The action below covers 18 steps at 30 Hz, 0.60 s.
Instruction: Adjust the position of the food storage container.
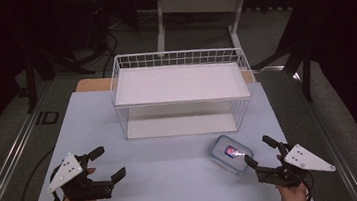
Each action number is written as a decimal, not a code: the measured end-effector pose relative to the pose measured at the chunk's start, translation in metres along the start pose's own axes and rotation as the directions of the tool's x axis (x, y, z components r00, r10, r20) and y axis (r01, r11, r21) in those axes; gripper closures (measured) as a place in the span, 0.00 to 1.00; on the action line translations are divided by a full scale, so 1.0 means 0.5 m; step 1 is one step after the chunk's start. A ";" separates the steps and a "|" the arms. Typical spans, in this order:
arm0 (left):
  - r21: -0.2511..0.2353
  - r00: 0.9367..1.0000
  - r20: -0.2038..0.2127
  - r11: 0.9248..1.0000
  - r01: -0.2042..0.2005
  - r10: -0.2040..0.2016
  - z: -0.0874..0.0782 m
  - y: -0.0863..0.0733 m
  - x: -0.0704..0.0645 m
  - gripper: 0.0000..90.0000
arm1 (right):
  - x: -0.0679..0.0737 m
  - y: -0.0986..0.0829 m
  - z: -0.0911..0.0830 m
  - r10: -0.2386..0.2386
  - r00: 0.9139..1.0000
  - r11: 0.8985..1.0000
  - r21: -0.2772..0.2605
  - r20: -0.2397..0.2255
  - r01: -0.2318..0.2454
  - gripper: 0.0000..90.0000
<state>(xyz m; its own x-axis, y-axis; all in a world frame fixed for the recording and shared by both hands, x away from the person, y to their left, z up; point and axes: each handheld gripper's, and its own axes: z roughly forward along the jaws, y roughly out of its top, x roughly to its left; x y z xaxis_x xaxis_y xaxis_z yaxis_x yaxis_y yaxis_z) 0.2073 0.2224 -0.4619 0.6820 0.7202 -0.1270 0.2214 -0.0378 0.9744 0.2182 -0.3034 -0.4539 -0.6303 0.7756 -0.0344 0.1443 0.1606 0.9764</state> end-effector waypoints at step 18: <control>0.026 0.995 0.054 0.996 -0.083 0.081 0.031 -0.014 -0.016 0.03 | 0.007 0.024 -0.010 0.083 0.994 0.996 0.023 -0.072 -0.081 0.26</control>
<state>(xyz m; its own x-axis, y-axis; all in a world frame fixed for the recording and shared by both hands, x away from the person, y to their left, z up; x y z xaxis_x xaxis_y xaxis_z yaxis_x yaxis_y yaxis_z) 0.2113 0.2061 -0.4708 0.7344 0.6763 -0.0573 0.1822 -0.1152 0.9765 0.2142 -0.3018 -0.4411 -0.6695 0.7402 0.0620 0.2129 0.1112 0.9707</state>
